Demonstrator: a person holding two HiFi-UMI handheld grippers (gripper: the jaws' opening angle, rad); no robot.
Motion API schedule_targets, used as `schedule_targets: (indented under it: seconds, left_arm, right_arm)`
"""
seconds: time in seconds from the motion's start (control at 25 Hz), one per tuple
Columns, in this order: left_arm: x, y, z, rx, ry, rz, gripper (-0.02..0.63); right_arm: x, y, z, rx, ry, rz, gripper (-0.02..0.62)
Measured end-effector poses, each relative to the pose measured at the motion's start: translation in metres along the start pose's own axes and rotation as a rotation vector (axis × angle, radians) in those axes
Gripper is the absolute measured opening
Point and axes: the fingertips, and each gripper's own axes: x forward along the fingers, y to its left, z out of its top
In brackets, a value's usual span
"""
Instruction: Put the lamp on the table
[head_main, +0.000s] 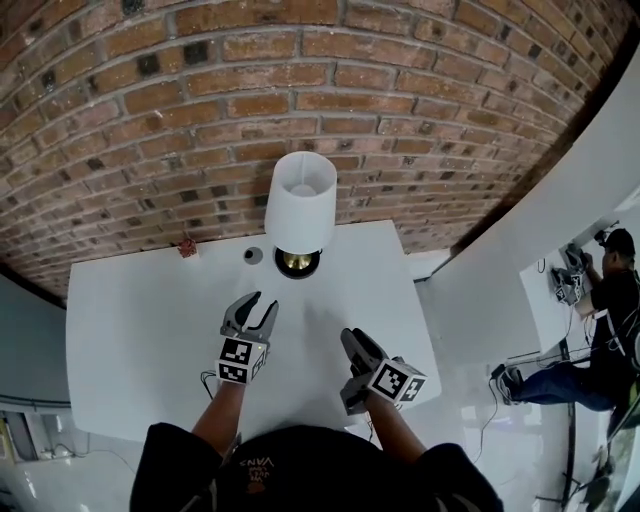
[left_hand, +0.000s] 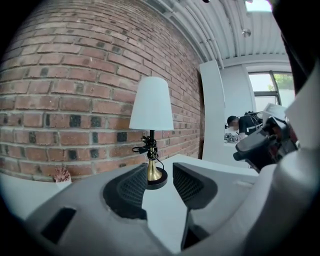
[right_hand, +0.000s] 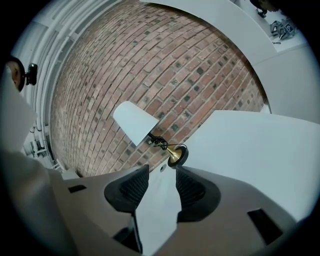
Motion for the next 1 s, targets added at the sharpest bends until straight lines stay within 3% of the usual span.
schedule_targets:
  seconds: [0.32,0.56,0.8,1.0]
  left_arm:
    - [-0.062,0.008,0.015,0.029,-0.023,-0.012,0.080]
    - [-0.103,0.015,0.026,0.043,-0.041,-0.008,0.031]
    - [-0.136,0.012,0.028,0.026,-0.041,-0.056,0.011]
    - [-0.160,0.017,0.019,-0.042,-0.017,-0.079,0.011]
  right_arm:
    - [-0.005,0.044,-0.019,-0.070,-0.053,-0.006,0.130]
    - [-0.012,0.080,-0.028,-0.219,-0.096,-0.024,0.005]
    - [-0.014,0.111,-0.041,-0.338,-0.125,-0.036,0.000]
    - [-0.010,0.137,-0.057,-0.415,-0.133,-0.026,-0.002]
